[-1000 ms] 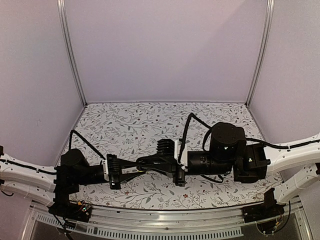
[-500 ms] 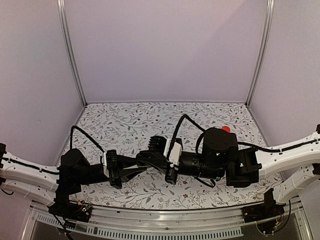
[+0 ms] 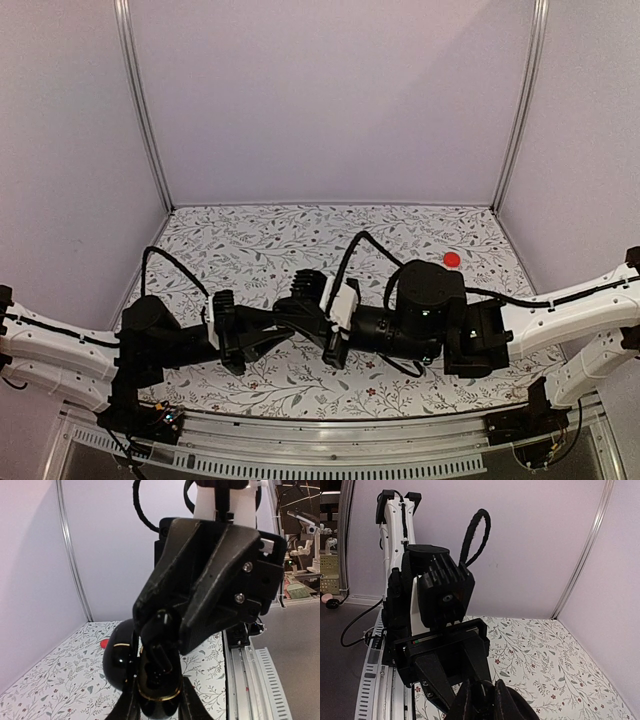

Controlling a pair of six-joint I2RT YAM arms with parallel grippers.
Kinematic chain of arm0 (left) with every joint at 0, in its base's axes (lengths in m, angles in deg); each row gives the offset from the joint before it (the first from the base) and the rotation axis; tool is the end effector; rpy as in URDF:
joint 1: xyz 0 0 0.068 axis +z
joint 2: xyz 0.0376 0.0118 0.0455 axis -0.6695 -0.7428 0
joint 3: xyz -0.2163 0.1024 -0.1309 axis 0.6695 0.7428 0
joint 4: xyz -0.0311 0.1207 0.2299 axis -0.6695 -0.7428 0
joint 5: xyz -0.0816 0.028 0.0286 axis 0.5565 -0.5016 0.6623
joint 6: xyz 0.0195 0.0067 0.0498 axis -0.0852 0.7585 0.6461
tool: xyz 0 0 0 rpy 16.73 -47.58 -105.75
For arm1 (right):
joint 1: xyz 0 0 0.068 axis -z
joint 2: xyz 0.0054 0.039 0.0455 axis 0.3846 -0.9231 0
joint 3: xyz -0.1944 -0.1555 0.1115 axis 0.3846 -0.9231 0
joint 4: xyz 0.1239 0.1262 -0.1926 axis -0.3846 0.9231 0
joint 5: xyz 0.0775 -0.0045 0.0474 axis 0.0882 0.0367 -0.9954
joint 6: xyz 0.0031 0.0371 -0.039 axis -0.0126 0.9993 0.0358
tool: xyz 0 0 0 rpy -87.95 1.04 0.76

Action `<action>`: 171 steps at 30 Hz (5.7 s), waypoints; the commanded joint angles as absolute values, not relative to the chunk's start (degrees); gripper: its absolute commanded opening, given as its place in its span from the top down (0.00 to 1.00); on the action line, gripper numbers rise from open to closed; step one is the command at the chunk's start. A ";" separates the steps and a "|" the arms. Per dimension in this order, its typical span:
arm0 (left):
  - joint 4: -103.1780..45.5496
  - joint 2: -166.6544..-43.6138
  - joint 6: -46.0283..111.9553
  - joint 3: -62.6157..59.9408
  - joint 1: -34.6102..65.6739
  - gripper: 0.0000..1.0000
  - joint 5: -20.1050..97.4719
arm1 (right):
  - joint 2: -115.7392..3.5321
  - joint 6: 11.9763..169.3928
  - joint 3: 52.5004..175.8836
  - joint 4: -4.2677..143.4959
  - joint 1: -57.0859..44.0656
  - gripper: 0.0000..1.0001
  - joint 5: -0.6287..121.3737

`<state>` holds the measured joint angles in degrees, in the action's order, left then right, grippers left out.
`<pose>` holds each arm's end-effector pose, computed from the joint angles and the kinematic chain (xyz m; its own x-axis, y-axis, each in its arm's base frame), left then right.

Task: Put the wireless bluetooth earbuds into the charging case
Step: Insert the left earbud into the left side groove of the charging case, then adjust the left earbud in the left side groove of the charging case, then close the charging case with the earbuds.

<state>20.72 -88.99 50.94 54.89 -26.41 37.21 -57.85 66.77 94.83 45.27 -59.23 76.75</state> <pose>0.0745 -0.1993 0.2318 0.1605 -0.1052 -0.9814 0.9545 0.2696 0.1272 0.0538 0.3380 0.3142 0.2748 -0.1317 -0.9524 -0.9166 0.2632 -0.3009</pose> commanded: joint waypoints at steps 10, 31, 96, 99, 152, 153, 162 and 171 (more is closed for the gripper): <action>21.65 -88.18 48.77 53.25 -25.21 1.00 37.87 | -59.97 68.55 95.40 44.06 -59.43 0.88 80.05; 21.25 -86.04 47.32 53.82 -23.79 1.00 36.92 | -62.42 69.10 96.89 46.60 -59.35 0.88 83.76; 19.35 -89.71 44.71 52.65 -20.82 1.00 41.51 | -59.26 67.19 98.89 46.07 -58.69 0.56 81.80; 19.42 -89.71 44.72 52.73 -20.22 1.00 42.07 | -58.46 67.02 98.89 46.37 -58.73 0.53 80.93; 16.18 -91.96 41.34 50.42 -17.80 1.00 48.40 | -55.44 75.34 100.06 61.42 -53.15 0.36 76.99; 16.17 -91.93 41.29 50.44 -17.80 1.00 48.36 | -55.51 75.34 100.08 61.41 -53.15 0.36 76.88; 15.45 -92.22 41.65 50.64 -17.49 1.00 48.17 | -51.54 77.56 97.89 60.86 -48.40 0.41 64.35; 16.06 -92.85 41.33 50.11 -17.40 1.00 49.42 | -52.87 83.60 98.85 61.05 -42.99 0.47 47.74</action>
<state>15.32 -92.73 41.30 51.48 -18.26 48.29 -52.28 80.71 98.13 61.38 -43.60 56.00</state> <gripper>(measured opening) 0.206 0.548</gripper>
